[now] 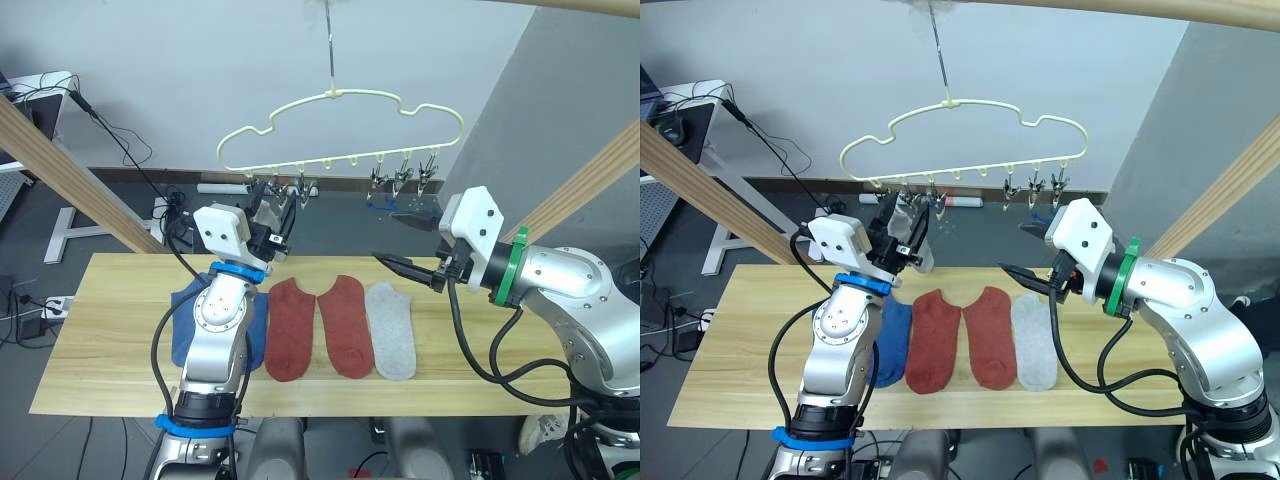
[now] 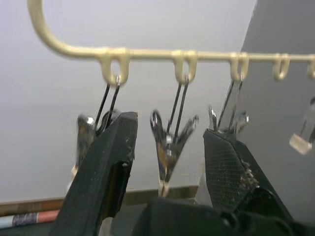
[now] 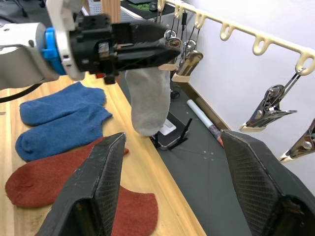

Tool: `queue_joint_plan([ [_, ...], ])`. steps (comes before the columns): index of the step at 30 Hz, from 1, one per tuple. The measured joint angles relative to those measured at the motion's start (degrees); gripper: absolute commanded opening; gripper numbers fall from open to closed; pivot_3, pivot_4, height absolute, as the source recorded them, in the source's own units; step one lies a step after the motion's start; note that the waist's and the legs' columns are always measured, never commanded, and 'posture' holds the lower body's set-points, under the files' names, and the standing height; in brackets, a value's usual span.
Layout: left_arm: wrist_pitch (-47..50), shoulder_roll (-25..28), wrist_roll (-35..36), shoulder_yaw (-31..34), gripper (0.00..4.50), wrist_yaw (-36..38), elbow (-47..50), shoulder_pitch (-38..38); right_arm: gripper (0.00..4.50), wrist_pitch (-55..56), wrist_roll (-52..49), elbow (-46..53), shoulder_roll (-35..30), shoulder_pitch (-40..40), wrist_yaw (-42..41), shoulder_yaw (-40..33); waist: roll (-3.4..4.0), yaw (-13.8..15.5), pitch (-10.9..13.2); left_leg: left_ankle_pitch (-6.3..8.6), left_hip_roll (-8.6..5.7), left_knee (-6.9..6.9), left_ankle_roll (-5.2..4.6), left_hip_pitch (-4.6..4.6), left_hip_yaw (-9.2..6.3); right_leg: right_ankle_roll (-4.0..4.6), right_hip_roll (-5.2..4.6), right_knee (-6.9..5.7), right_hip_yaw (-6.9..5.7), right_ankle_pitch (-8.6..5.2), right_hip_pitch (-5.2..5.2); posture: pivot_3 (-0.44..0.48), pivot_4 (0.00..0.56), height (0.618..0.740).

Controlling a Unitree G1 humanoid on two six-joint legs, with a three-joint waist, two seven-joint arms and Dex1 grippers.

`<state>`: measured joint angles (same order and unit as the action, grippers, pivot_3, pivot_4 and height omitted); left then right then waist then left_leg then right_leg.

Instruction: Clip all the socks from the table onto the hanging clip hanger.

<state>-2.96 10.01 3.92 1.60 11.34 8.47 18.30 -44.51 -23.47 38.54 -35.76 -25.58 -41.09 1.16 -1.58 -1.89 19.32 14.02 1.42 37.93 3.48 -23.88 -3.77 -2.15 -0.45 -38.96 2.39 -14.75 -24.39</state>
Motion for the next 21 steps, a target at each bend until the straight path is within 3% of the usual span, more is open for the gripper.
queue_joint_plan([
  [12, 0.18, -0.05, 0.35, 0.5, 2.47, -0.51, -2.08, 2.29, 3.19, 0.96, -0.34, -1.34, -1.3, -0.6, 0.12, 0.12, 0.0, -0.01, 0.0, 0.0, 0.0, 0.0, 0.0, 0.0, 0.0, 0.0, 0.0, 0.0, 0.0, 0.0, 0.0, -0.053, 0.307, 0.74],
  [15, 0.19, -0.05, 0.75, 0.49, 1.94, -0.29, -2.11, 2.3, 3.22, 1.38, -0.35, -1.34, -1.31, -0.58, 0.15, 0.11, 0.0, 0.0, 0.0, 0.0, 0.0, 0.0, 0.0, 0.0, -0.01, 0.0, 0.0, 0.0, -0.01, 0.0, 0.0, -0.056, 0.306, 0.74],
  [21, 0.39, -0.17, 1.53, 0.34, 0.36, 0.7, -2.05, 2.3, 3.22, 1.42, -0.84, -1.34, -1.27, -0.19, 0.72, 0.08, 0.0, 0.0, 0.0, 0.0, 0.01, 0.0, 0.0, 0.0, -0.01, 0.0, 0.0, 0.0, -0.01, 0.0, 0.0, -0.056, 0.306, 0.74],
])
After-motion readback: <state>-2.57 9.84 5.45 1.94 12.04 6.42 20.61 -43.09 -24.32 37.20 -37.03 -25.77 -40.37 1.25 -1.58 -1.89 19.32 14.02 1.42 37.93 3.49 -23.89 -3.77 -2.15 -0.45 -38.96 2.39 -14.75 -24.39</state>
